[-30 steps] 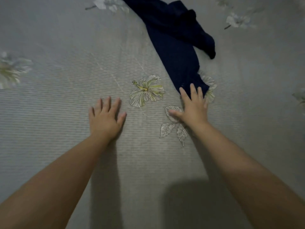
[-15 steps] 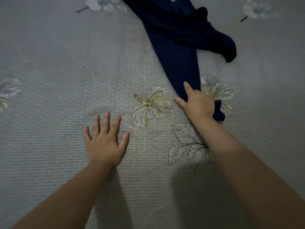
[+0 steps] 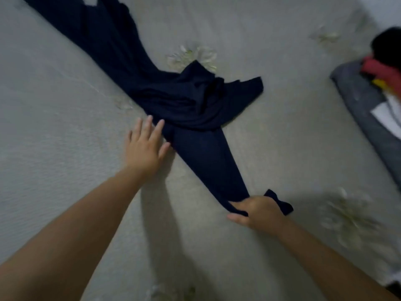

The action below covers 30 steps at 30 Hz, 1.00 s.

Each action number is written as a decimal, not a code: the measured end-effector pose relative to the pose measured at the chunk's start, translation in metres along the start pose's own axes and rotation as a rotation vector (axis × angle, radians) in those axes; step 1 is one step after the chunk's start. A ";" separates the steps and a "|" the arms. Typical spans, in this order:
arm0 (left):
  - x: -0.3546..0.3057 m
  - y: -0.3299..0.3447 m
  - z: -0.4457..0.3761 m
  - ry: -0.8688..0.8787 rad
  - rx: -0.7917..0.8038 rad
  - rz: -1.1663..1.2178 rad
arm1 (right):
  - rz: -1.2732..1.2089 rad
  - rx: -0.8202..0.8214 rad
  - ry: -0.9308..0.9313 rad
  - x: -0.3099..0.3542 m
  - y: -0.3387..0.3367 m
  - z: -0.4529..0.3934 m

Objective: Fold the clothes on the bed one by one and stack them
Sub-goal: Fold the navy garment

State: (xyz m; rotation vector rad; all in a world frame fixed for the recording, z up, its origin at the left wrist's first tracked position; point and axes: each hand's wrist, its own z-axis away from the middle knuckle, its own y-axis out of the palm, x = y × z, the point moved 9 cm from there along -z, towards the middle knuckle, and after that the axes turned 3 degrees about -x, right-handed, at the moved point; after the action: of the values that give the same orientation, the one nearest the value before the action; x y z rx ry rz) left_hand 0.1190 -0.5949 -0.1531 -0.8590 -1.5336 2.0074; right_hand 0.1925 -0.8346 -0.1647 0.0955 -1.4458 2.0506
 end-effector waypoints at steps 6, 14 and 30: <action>-0.083 0.020 0.018 0.046 0.018 0.043 | 0.049 0.319 0.239 -0.071 0.017 0.097; -0.077 0.020 0.015 0.037 -0.005 -0.104 | 0.059 -0.369 0.214 -0.058 -0.068 0.001; -0.069 0.022 0.025 0.168 0.176 -0.075 | -0.340 -0.341 0.309 -0.062 -0.030 0.021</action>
State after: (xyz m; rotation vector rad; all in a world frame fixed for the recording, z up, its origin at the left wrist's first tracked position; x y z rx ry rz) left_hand 0.1489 -0.6648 -0.1561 -0.8623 -1.2580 1.9300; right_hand 0.2523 -0.8737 -0.1561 -0.1057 -1.4463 1.4554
